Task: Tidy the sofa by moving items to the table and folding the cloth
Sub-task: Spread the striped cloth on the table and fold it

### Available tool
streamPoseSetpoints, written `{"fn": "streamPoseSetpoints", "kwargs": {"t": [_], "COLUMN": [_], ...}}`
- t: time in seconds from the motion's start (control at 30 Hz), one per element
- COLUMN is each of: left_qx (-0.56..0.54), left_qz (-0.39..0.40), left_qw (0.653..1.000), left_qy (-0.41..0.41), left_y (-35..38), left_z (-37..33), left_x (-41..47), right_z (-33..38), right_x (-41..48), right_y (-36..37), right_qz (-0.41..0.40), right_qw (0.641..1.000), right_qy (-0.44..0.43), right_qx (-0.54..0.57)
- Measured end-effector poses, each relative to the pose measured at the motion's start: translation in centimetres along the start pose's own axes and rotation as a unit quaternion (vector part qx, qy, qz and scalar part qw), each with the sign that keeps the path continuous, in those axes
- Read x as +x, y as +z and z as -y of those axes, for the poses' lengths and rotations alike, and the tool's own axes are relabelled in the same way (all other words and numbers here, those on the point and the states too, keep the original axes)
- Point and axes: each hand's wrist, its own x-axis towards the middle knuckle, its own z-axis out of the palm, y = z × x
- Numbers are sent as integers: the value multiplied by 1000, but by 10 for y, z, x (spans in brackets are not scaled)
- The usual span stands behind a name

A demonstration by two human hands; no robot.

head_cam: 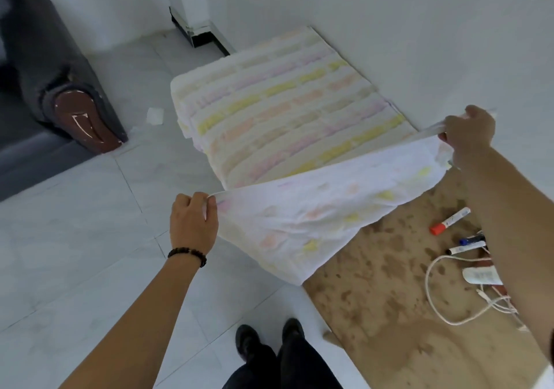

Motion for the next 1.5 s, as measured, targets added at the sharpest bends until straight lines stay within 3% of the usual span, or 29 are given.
{"fn": "streamPoseSetpoints", "kwargs": {"t": [0.27, 0.57, 0.63, 0.73, 0.9, 1.0, 1.1, 1.23, 1.33, 1.4, 1.5], "left_qx": [42, 116, 135, 130, 141, 105, 99, 121, 163, 187, 214], "left_qz": [69, 191, 220, 210, 103, 76, 149, 280, 313, 312, 305], "left_qw": [994, 958, 946, 944, 965, 985, 980, 894, 824, 803, 801], "left_qy": [-71, -181, -196, -217, -193, -110, 92, 329, 442, 472, 468], "left_y": [33, 116, 130, 138, 140, 148, 169, 216, 264, 299, 346], "left_z": [14, 38, 43, 42, 17, -17, -57, -122, -172, -208, -264], "left_x": [97, 183, 186, 188, 203, 210, 219, 234, 249, 261, 282], "right_z": [22, -27, -43, -58, -48, -47, -66, -112, -146, -163, -178], "right_x": [66, 154, 160, 158, 149, 125, 96, 67, 61, 64, 77], "right_y": [119, 280, 297, 303, 285, 260, 225, 184, 159, 145, 131], "right_qz": [54, 159, 181, 224, 218, 188, 149, 47, 0, -20, -38], "right_qw": [999, 984, 977, 965, 964, 963, 959, 943, 921, 910, 907], "right_qy": [-9, 64, 44, -25, -41, -75, -93, -92, -60, -43, -30], "right_qx": [-1, -53, -99, -138, -147, -176, -225, -318, -385, -413, -419]}}
